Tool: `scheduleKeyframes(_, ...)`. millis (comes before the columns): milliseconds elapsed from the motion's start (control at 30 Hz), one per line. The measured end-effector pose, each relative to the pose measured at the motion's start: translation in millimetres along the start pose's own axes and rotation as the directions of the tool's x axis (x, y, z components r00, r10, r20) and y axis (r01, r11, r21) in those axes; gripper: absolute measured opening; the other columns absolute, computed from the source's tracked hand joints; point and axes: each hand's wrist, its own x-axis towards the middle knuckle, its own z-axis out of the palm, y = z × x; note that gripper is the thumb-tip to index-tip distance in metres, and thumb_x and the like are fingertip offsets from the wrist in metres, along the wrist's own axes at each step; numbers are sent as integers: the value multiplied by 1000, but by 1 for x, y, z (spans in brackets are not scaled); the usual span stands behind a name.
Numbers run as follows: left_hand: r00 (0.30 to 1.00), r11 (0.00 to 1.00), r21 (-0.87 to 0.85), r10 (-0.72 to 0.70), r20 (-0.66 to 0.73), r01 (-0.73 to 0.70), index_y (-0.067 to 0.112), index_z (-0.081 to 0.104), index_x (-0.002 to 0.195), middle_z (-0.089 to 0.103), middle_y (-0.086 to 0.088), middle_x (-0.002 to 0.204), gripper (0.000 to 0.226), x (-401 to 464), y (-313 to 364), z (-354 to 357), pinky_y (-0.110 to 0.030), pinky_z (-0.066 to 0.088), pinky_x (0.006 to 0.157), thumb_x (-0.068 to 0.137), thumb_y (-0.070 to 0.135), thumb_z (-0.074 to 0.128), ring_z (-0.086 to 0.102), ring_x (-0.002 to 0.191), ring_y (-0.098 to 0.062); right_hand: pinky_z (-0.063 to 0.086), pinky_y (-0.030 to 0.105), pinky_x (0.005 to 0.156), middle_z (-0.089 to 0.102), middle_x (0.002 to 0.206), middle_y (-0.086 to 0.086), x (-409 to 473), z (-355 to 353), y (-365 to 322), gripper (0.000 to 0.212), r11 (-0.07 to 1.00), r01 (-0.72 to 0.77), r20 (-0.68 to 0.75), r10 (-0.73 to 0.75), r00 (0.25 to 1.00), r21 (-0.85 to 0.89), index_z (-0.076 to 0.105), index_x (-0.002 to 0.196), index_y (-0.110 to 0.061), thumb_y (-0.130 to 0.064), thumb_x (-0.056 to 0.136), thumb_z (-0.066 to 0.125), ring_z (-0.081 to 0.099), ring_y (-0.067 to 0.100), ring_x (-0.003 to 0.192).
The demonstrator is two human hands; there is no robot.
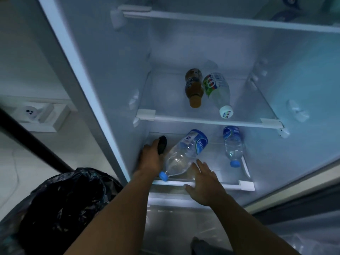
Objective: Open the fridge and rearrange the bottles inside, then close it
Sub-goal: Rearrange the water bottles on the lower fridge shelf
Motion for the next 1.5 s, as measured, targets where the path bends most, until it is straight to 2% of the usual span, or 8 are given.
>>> scheduleKeyframes(200,984,992,-83,82,-159,-96,19,59,130,52,-6,113,42,-42,-10,-1,-3,27,85,92,3,48,54,111,-29,29,50,116,21,161,2,-5,5,-5,80,999,-29,-51,27,998,-24,23,152,-22,-49,87,60,22,28,147)
scheduleKeyframes(267,974,988,-77,120,-191,-137,13,61,128,58,-8,112,41,-57,-12,-6,-8,35,92,90,-1,51,56,111,-33,24,49,119,16,164,5,-9,9,-8,81,998,-49,-39,48,998,-37,20,154,-19,-48,89,59,17,29,149)
scheduleKeyframes(400,954,978,-37,189,-233,-203,13,62,127,61,-15,118,44,-83,-19,-16,-43,47,97,89,-5,49,60,107,-36,19,47,121,9,166,5,-22,13,-14,80,996,-63,-17,62,998,-60,17,155,-19,-49,91,57,9,28,152)
scheduleKeyframes(700,844,938,-114,235,-482,-326,11,69,113,67,-6,104,31,-142,-34,-44,-23,49,87,85,0,59,64,92,-21,19,40,122,9,166,5,-40,9,-25,78,994,-76,54,80,995,-78,19,155,-16,-48,94,54,10,30,152)
scheduleKeyframes(833,834,953,-215,64,-548,-214,14,71,104,69,0,98,27,-159,-50,-67,-11,40,85,81,4,62,63,89,-16,23,43,120,13,165,8,-42,8,-34,78,988,-101,74,111,991,-120,21,154,-15,-52,93,53,15,33,150)
scheduleKeyframes(1033,800,938,-335,-267,-537,89,19,73,102,70,-1,103,23,-170,-97,-97,-29,51,91,82,16,62,65,92,-20,28,45,117,24,158,12,-40,9,-45,76,979,-134,79,147,986,-152,29,150,-12,-54,93,53,22,37,145)
scheduleKeyframes(1167,771,879,-360,-457,-443,314,16,69,113,67,-11,110,25,-167,-125,-105,-40,58,79,90,18,61,66,84,-28,30,47,116,29,154,13,-36,9,-50,75,975,-162,67,174,982,-149,34,148,-11,-57,91,53,26,39,143)
scheduleKeyframes(1500,764,828,-395,-538,-357,399,16,70,111,71,-7,106,23,-155,-144,-92,-28,53,73,91,8,62,60,77,-18,33,48,114,32,151,15,-33,13,-58,76,966,-210,57,221,974,-151,39,144,-7,-60,92,51,24,41,142)
